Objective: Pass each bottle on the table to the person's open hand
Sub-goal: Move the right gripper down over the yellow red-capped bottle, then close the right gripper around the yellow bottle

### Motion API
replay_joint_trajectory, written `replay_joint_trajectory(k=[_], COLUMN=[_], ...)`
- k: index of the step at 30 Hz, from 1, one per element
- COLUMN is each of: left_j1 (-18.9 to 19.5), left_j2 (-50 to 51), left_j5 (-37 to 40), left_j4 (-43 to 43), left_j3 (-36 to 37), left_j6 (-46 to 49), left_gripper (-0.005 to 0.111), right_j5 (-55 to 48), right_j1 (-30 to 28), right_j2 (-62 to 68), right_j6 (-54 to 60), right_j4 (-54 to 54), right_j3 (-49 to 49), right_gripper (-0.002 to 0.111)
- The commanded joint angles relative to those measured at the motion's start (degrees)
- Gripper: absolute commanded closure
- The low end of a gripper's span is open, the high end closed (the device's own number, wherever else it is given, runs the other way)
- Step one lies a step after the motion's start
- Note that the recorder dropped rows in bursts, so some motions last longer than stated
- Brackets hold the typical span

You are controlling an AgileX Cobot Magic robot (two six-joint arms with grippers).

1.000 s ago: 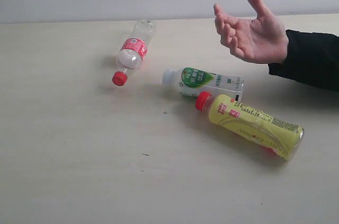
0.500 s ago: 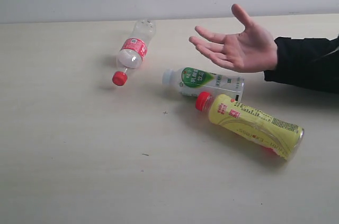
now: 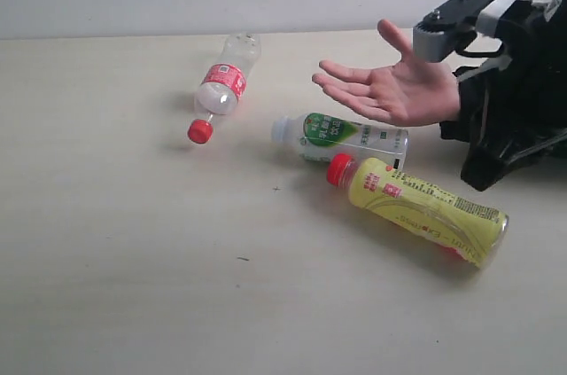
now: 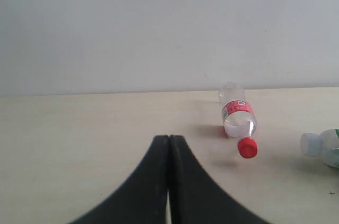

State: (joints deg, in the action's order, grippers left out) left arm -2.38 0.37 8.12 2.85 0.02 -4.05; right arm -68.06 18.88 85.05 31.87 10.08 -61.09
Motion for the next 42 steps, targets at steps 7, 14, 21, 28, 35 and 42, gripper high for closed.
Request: replay_joint_trajectory(k=[7,14,21,28,35,42], left_j1=[-0.3,-0.3,-0.3,-0.3,-0.3,-0.3], left_j2=[-0.4,-0.4,-0.4,-0.4,-0.4,-0.4], left_j5=[-0.1,-0.1,-0.1,-0.1,-0.1,-0.1], left_j4=[-0.3,-0.3,-0.3,-0.3,-0.3,-0.3], left_j3=[0.0,0.0,0.0,0.0,0.0,0.0], left_j6=[-0.4,-0.4,-0.4,-0.4,-0.4,-0.4], left_gripper=[0.107,0.107,0.107,0.107,0.107,0.107], right_j5=[6.9,12.2,15.1,15.5,15.7,13.8], right_j1=[-0.2,-0.2,-0.2,-0.2,-0.2,-0.2], right_j2=[10.4,14.3,17.7,21.2,24.3,25.1], right_j6=[7.4,13.1,14.5,14.5,14.5,14.4], right_j4=[-0.9,-2.2,-6.5,-5.8,-3.4,-3.1], right_j3=[-0.5,-0.5,-0.5,-0.5,-0.5,-0.5], right_gripper=[0.036,0.036,0.036,0.036,0.036,0.056])
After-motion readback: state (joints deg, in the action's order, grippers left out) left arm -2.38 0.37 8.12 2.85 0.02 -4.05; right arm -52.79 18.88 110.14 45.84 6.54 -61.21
